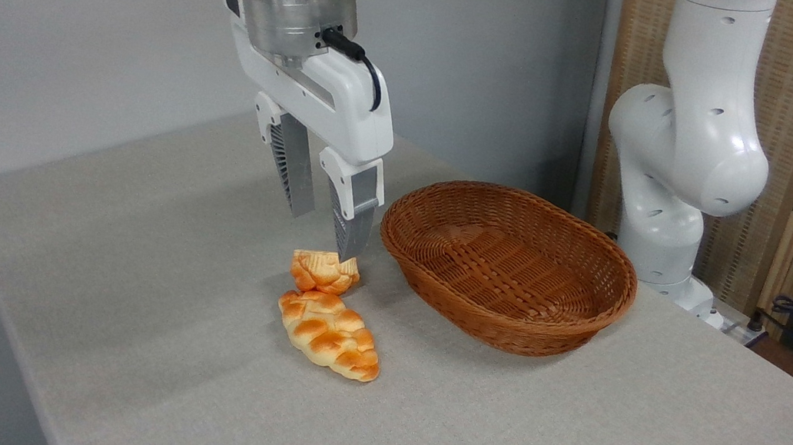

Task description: Put bread into the basket

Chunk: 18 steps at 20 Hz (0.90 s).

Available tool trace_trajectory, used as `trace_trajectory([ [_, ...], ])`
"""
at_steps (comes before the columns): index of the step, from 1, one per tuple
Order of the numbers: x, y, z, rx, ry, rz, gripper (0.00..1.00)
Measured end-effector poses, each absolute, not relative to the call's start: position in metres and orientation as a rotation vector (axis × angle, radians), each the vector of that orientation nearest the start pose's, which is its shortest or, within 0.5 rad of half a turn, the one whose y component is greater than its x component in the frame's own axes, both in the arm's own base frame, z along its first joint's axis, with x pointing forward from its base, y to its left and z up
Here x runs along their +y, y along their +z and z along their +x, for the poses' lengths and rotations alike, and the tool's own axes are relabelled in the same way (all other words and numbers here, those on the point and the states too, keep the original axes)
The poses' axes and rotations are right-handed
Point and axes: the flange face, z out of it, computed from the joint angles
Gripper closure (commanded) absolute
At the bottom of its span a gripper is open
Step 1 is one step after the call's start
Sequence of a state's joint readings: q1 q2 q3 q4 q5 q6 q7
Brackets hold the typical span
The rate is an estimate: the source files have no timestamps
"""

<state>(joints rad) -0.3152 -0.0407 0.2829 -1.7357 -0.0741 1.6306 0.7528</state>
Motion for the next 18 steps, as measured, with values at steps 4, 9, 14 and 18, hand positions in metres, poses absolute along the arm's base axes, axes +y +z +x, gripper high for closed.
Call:
trace_trajectory([
  [4, -0.022, 0.573, 0.542, 1.252, 0.056, -2.994, 0.00],
  [9, -0.023, 0.569, 0.542, 1.271, 0.068, -2.988, 0.00],
  [14, -0.024, 0.549, 0.537, 1.325, 0.140, -2.983, 0.00],
  [18, -0.034, 0.518, 0.526, 1.390, 0.248, -2.977, 0.00],
])
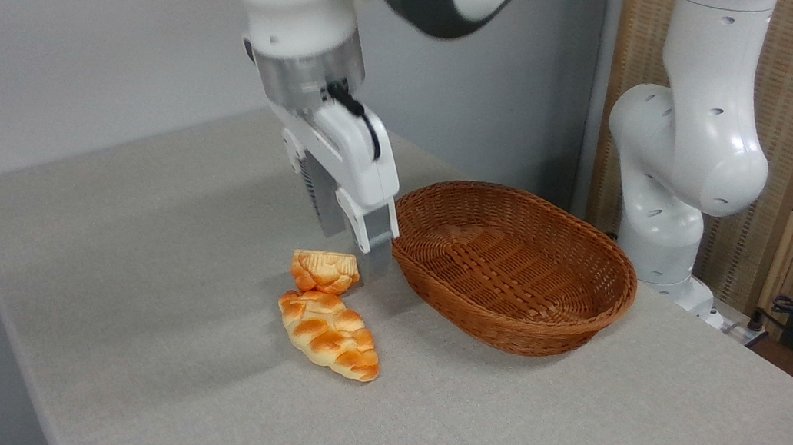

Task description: Put bread into the basket

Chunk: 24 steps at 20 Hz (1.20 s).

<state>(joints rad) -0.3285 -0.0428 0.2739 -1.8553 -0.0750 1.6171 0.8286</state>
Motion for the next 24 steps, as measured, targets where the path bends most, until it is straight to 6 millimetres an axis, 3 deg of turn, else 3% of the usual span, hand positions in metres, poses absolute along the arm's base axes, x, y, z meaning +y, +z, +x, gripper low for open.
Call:
trace_trajectory([
  [5, -0.063, 0.496, 0.516, 1.477, 0.319, -2.945, 0.00],
  [8, -0.084, 0.494, 0.517, 1.525, 0.273, -2.917, 0.00],
  [13, -0.122, 0.467, 0.521, 1.601, 0.282, -2.883, 0.00],
  [20, -0.147, 0.433, 0.525, 1.641, 0.367, -2.843, 0.02],
  [22, -0.153, 0.427, 0.525, 1.653, 0.378, -2.832, 0.34],
  [24, -0.157, 0.424, 0.524, 1.661, 0.387, -2.825, 0.55],
])
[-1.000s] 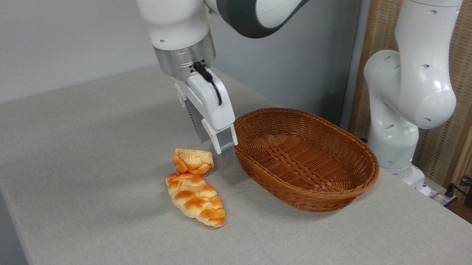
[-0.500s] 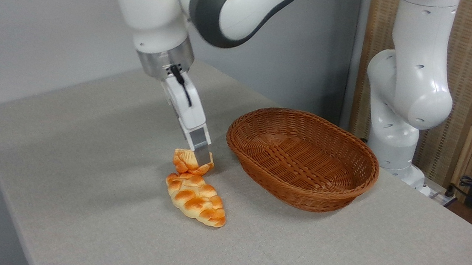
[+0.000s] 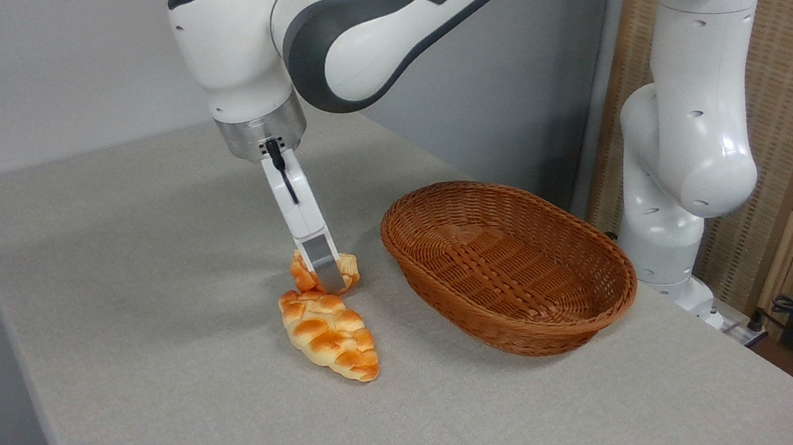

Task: Put bread into the basket
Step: 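Lower the gripper onto the round roll and close on it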

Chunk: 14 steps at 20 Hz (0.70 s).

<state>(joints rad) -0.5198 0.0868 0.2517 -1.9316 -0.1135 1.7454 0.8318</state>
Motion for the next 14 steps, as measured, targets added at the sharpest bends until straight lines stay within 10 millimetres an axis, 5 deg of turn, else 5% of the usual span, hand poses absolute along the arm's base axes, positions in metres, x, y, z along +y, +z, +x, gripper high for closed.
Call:
trace_trajectory([
  [3, -0.1582, 0.4212, 0.5246, 1.662, 0.395, -2.823, 0.64],
  [14, -0.1587, 0.4201, 0.5249, 1.662, 0.398, -2.822, 0.65],
])
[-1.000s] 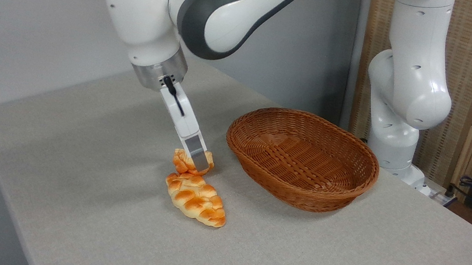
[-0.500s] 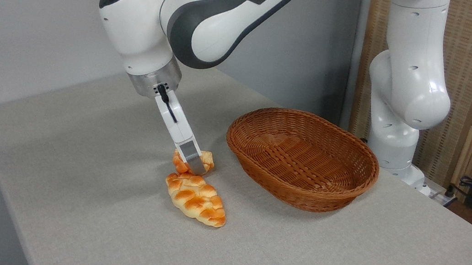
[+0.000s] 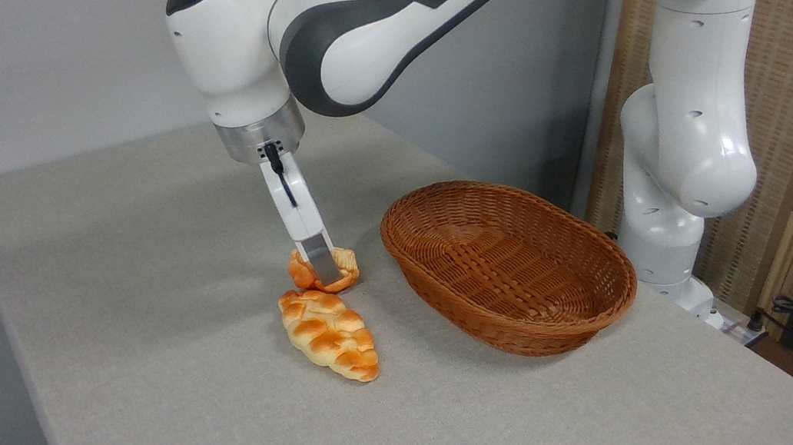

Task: Put bread into the basket
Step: 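Lower the gripper onto the round roll and close on it, then lift the round roll and carry it toward the wicker basket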

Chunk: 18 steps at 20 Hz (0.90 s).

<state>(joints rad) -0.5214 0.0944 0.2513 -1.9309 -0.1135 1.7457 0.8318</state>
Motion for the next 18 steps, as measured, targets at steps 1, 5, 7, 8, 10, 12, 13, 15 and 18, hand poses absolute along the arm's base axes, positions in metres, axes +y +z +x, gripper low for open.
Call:
trace_trajectory([
  [1, -0.159, 0.420, 0.525, 1.662, 0.398, -2.822, 0.66],
  [5, -0.159, 0.422, 0.526, 1.662, 0.393, -2.822, 0.73],
  [7, -0.159, 0.424, 0.526, 1.663, 0.386, -2.821, 0.72],
  [8, -0.159, 0.425, 0.526, 1.663, 0.380, -2.822, 0.72],
  [10, -0.159, 0.430, 0.526, 1.664, 0.365, -2.822, 0.72],
  [12, -0.157, 0.440, 0.525, 1.666, 0.334, -2.824, 0.71],
  [13, -0.156, 0.447, 0.524, 1.667, 0.320, -2.826, 0.71],
  [15, -0.152, 0.463, 0.518, 1.673, 0.308, -2.833, 0.72],
  [18, -0.141, 0.492, 0.507, 1.676, 0.277, -2.849, 0.71],
])
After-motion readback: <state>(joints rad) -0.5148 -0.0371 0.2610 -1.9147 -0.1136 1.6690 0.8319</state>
